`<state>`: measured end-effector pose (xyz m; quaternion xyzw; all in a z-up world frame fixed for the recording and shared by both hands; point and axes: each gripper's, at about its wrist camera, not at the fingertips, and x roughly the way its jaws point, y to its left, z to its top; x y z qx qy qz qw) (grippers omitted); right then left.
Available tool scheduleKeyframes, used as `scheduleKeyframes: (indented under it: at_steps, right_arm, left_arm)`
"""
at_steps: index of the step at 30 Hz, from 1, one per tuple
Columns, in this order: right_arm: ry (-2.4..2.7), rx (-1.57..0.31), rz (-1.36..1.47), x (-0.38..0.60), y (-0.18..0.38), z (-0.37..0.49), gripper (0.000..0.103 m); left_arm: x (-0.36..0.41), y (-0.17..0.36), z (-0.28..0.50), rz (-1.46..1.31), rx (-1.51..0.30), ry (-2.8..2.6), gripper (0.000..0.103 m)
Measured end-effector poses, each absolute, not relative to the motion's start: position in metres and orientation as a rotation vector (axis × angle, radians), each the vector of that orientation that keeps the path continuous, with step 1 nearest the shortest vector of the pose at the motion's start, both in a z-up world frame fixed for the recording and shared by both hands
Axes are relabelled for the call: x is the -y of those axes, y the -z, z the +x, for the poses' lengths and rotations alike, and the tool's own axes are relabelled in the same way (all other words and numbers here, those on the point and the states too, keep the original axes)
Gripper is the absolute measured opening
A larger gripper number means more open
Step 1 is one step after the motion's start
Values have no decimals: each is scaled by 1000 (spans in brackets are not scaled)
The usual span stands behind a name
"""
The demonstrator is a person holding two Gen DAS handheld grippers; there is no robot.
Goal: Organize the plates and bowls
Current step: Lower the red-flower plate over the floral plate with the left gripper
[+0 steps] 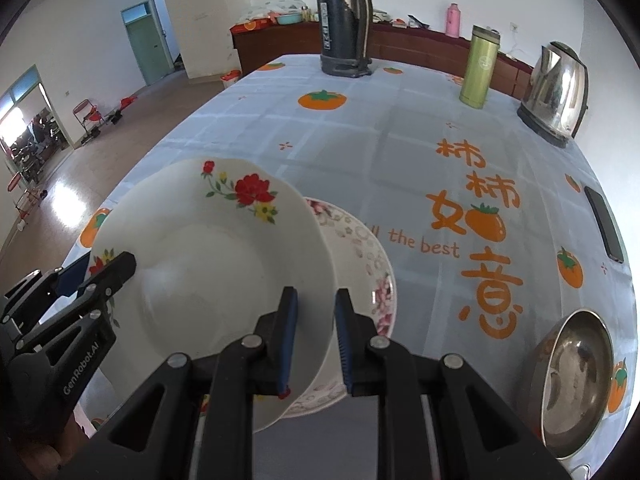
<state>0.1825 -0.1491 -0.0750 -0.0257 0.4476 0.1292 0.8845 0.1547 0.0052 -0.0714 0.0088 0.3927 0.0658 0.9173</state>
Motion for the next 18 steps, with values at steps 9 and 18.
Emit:
scheduleKeyframes:
  at_steps: [9, 18]
  right_arm:
    - [-242, -937, -48, 160, 76, 183, 19]
    - [-223, -936, -44, 168, 76, 182, 19]
  left_arm:
    - [4, 72, 158, 18, -812, -110, 31]
    - [12, 72, 160, 22, -809, -93, 31]
